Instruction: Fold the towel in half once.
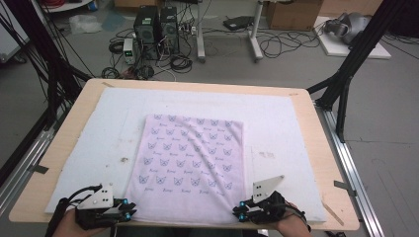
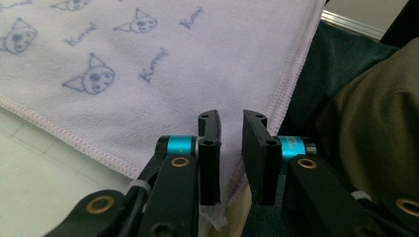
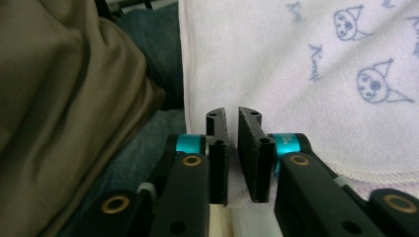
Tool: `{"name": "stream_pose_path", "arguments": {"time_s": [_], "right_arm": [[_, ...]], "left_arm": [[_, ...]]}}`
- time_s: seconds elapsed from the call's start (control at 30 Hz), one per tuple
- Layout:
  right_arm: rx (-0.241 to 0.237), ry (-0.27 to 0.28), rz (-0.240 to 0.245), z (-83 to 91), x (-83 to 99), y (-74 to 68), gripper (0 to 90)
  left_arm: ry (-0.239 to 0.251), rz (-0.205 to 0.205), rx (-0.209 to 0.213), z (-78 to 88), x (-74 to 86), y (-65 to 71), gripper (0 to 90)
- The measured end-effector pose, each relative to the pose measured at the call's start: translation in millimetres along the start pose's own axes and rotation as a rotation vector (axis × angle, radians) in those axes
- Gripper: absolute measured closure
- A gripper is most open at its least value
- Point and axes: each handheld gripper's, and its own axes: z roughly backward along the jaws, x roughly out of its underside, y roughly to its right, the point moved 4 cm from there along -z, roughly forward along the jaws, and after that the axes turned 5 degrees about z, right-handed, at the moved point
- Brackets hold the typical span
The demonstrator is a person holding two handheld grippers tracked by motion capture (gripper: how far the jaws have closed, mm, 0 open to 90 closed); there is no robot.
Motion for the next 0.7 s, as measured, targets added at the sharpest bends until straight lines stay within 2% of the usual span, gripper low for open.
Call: {"name": "stream_pose_path", "arguments": {"time_s": [0.13, 0.3, 0.37, 0.57, 0.7], "right_arm": [[0.025, 0.002, -0.008, -2.2, -4.0, 7.8, 71.4], [0.114, 0.056, -0.047, 2.3, -7.1, 27.2, 63.0], [0.140, 0.077, -0.059, 3.0, -7.9, 34.5, 58.6], [0.201, 0.085, -0.087, 3.8, -8.6, 53.2, 52.5], [0.241, 0.111, -0.113, 7.6, -8.1, 64.8, 48.4]], "left_arm": [[0.021, -0.001, -0.021, 0.1, -4.4, -5.4, 74.1], [0.072, 0.017, -0.049, -0.4, -13.5, -16.5, 68.4], [0.091, 0.034, -0.064, -1.9, -17.0, -22.6, 66.1], [0.154, 0.081, -0.092, -10.6, -29.7, -43.1, 62.2], [0.178, 0.090, -0.115, -18.2, -38.9, -54.2, 58.6]]}}
